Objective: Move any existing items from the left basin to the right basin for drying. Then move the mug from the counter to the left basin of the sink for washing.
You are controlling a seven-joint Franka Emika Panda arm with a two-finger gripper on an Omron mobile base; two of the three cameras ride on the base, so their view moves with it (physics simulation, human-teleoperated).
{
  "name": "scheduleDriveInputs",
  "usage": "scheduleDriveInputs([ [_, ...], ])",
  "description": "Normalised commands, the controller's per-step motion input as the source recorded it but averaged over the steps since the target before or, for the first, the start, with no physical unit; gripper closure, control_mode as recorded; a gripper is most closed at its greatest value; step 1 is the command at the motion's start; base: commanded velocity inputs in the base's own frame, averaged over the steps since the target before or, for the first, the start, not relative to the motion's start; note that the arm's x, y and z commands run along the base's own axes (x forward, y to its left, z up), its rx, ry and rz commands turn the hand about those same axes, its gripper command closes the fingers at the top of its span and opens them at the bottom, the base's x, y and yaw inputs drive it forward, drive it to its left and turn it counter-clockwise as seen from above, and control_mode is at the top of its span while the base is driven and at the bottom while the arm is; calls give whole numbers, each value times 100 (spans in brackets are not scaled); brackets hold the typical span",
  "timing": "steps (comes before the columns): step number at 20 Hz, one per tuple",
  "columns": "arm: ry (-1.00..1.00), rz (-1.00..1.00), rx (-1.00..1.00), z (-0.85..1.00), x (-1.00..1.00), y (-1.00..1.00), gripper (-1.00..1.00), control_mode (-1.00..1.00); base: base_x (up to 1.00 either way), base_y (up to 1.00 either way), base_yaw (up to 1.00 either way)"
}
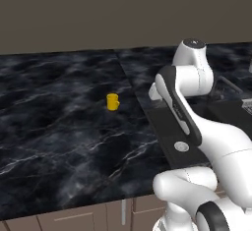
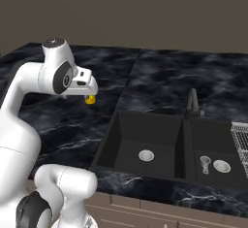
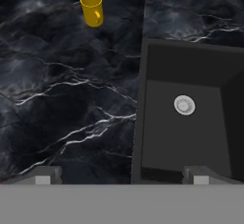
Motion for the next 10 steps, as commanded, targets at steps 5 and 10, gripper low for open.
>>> scheduleDriveInputs([
  [5,0,0,0,0,0,0,-100,100,28,0,0],
  [10,1,0,0,-2,0,0,-100,-100,0,0,0],
])
